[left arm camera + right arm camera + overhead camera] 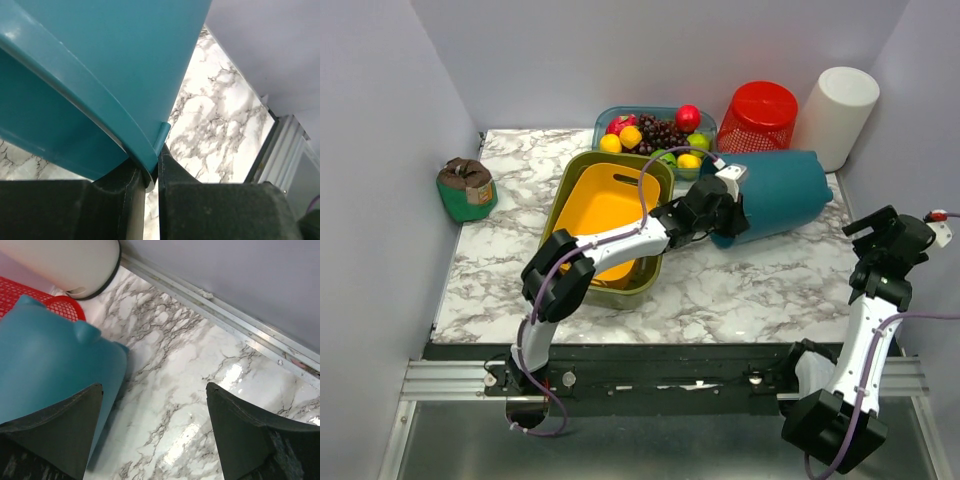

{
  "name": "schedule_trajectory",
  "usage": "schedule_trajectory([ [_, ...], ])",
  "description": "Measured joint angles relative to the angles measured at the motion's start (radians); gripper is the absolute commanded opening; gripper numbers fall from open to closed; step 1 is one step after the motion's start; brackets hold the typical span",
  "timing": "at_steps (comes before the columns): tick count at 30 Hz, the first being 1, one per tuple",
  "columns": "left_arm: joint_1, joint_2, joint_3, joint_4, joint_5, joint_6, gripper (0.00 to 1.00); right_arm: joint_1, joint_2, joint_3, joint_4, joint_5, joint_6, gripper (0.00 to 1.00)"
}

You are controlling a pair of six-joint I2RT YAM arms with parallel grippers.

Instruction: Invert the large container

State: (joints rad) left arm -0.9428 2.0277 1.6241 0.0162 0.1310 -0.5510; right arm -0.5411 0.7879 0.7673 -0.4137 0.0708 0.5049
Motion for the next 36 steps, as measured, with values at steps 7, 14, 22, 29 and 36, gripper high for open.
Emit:
schedule_trajectory([
  [7,0.023,-0.101,-0.161,0.102,0.148,0.003,0.0,-0.037,0.053,0.01,0.009,-0.072,-0.01,0.97],
  [14,0.017,-0.33,-0.399,0.092,0.258,0.005,0.0,-0.05,0.099,0.034,0.057,-0.288,-0.008,1.0],
  [22,0.006,-0.472,-0.572,0.078,0.273,-0.004,0.0,-0.056,0.116,-0.043,0.133,-0.481,0.047,1.0],
  [29,-0.008,-0.519,-0.65,0.114,0.258,-0.01,0.0,-0.056,0.068,-0.179,0.192,-0.568,0.104,1.0],
  [36,-0.036,-0.519,-0.71,0.187,0.251,-0.027,0.0,-0.058,0.039,-0.219,0.25,-0.579,0.143,1.0],
])
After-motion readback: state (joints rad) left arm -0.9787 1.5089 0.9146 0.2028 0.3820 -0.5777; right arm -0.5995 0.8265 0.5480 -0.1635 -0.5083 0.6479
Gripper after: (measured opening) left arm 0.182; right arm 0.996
